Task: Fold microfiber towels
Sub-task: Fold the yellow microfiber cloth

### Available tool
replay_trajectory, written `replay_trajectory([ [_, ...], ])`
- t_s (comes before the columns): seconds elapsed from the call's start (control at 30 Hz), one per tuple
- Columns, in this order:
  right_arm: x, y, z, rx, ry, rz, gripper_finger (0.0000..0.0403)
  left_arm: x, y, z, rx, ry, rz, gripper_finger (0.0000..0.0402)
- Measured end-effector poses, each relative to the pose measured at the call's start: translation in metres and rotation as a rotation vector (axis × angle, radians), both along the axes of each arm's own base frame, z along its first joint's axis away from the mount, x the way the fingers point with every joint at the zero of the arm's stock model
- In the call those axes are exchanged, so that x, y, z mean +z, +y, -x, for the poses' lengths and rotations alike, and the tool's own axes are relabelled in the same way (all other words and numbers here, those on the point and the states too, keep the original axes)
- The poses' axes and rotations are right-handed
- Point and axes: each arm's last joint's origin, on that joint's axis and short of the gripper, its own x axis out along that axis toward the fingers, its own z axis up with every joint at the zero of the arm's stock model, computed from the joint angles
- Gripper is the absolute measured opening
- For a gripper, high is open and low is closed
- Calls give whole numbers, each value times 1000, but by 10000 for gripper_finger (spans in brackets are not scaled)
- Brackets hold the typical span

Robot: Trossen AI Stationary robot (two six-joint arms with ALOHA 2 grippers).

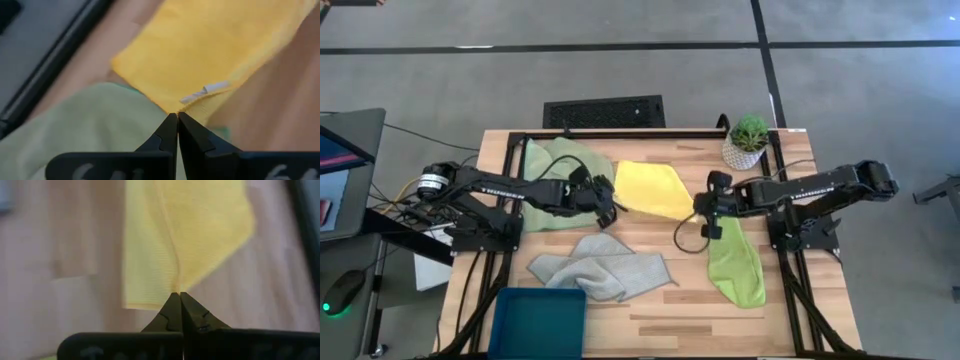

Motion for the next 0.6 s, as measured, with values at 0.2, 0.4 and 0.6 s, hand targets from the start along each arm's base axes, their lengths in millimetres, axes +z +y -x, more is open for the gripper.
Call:
replay_trajectory([
  [0.2,1,-27,1,-100,9,46,3,-3,29,-1,109,0,-59,0],
  [0.4,2,-47,3,-135,9,74,3,-20,57,-16,138,12,-100,0],
  [0.6,3,-61,4,-172,1,88,3,-38,78,-22,165,47,-116,0],
])
